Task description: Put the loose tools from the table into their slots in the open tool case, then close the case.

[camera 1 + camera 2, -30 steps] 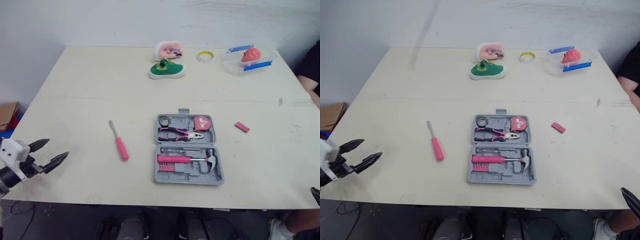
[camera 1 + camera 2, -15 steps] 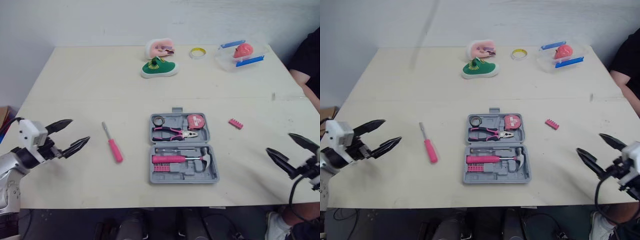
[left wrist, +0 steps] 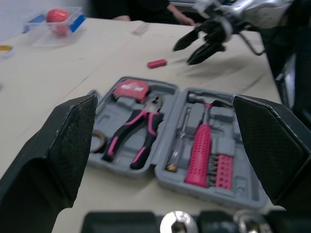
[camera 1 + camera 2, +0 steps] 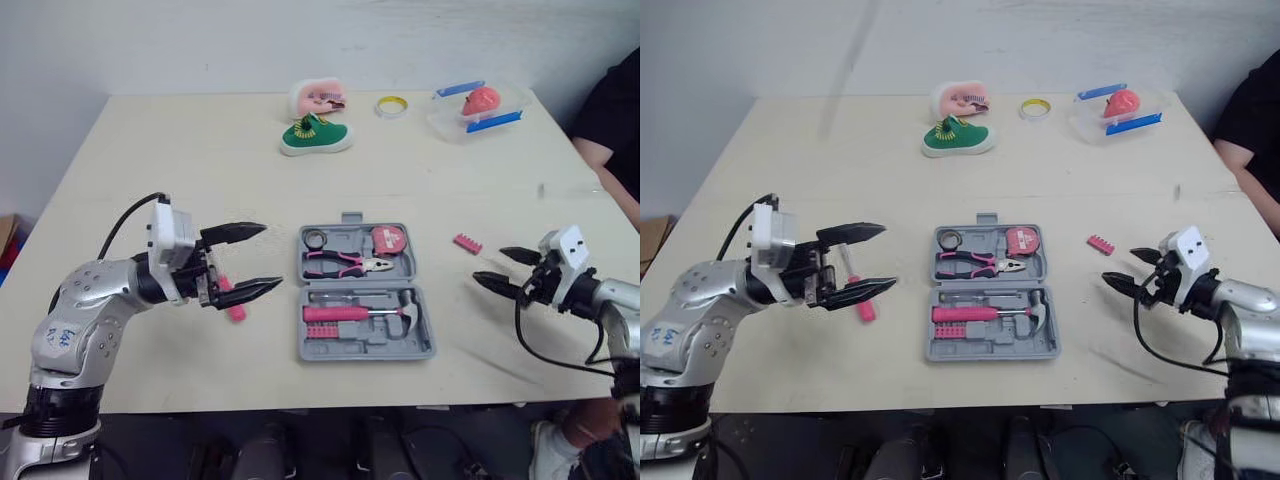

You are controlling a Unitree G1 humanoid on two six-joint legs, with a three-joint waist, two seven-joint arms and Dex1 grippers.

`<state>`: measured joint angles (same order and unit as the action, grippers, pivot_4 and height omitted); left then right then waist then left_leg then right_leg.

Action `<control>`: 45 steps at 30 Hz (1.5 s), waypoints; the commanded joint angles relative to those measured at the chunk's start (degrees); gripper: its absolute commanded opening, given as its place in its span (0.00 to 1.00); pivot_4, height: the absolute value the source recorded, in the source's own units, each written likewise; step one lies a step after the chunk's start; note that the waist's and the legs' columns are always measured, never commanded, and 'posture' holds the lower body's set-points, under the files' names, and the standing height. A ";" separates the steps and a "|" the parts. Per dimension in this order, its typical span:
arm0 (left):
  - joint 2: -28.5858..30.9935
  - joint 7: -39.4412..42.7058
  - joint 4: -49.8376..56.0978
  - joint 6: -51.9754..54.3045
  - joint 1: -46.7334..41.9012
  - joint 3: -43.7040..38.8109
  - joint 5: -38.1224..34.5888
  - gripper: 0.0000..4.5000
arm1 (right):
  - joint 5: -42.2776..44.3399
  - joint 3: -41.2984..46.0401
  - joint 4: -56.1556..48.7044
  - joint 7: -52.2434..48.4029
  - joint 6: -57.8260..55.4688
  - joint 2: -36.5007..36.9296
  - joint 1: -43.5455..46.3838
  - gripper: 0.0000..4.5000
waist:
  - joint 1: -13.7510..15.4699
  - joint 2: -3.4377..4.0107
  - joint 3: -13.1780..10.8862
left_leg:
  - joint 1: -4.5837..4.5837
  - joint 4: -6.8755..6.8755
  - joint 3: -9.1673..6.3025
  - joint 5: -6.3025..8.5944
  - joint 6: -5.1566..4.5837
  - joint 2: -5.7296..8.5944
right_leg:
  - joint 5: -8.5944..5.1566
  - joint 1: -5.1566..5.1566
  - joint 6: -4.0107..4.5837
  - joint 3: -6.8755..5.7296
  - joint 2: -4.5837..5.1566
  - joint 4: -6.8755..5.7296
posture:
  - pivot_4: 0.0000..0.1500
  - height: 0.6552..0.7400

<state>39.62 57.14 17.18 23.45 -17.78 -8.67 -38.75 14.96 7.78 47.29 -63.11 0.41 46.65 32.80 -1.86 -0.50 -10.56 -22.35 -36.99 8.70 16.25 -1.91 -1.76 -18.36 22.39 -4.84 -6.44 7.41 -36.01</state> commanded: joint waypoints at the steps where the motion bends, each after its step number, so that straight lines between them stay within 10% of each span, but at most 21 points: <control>1: 0.17 0.26 2.53 1.48 0.14 0.01 -1.87 0.99 | -3.26 -0.93 9.52 -0.34 4.91 -0.95 5.25 1.00 | 0.06 -0.01 -0.01 | -0.01 0.01 0.00 -0.02 0.02 -0.01 | -0.01 0.01 0.01 -0.01 0.00 0.01 | 1.00 1.00; 40: 2.98 2.33 8.38 5.56 5.88 -1.84 -3.30 0.99 | -11.64 -1.99 26.16 -0.41 8.95 -7.73 16.34 1.00 | -1.21 -0.06 -0.01 | 0.01 -0.16 -0.01 -0.06 0.03 -0.04 | -0.01 -0.07 0.02 0.06 -0.01 -0.04 | 1.00 1.00; 45: 3.13 3.21 8.73 5.80 6.44 -1.52 -3.38 1.00 | -12.10 -1.27 26.38 3.34 9.16 -8.01 15.54 0.60 | -1.23 -0.06 -0.01 | 0.05 -0.16 -0.05 -0.06 0.04 -0.04 | -0.01 -0.12 0.02 0.05 -0.01 -0.04 | 1.00 1.00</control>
<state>41.91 59.70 24.23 29.49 -11.44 -10.19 -41.26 4.08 6.90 72.34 -61.38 10.05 38.99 50.05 -3.09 -0.56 -10.56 -22.29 -37.15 8.64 16.19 -1.87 -1.80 -18.38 22.26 -4.82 -6.40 7.40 -36.04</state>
